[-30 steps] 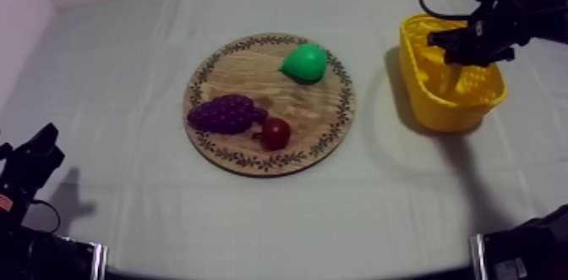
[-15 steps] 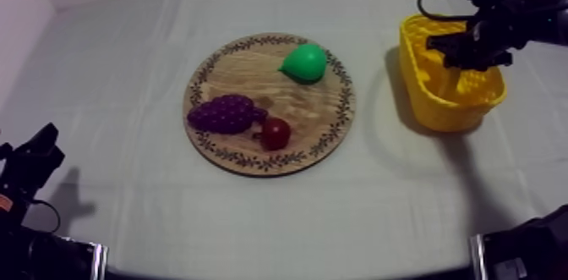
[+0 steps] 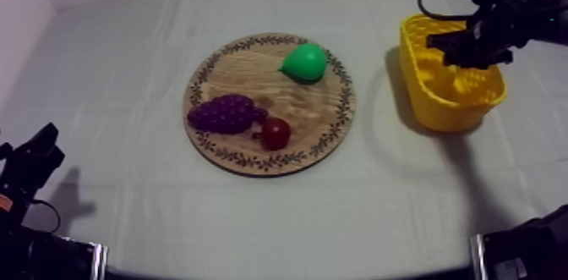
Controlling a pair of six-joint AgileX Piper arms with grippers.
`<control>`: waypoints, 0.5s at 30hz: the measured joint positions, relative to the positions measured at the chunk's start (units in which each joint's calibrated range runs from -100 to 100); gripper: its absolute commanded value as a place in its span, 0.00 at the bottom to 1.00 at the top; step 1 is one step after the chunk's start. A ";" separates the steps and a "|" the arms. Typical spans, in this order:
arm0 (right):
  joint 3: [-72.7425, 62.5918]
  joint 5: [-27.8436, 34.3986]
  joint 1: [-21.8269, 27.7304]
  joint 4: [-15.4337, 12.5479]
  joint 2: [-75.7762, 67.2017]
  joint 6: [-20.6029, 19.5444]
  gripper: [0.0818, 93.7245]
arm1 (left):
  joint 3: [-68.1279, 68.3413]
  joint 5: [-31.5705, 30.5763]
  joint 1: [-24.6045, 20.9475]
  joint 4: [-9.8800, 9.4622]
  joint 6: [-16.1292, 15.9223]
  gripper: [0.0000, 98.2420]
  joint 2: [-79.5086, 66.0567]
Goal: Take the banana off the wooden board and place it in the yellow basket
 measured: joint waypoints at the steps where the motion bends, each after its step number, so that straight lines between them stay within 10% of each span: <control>1: -0.08 0.00 -0.08 -0.56 -0.29 0.78 0.09 | 0.00 0.00 0.00 0.00 0.00 0.00 0.00; 15: 5.61 -3.39 0.33 2.01 -11.51 -0.10 0.01 | 0.00 0.00 0.00 0.00 0.00 0.00 0.00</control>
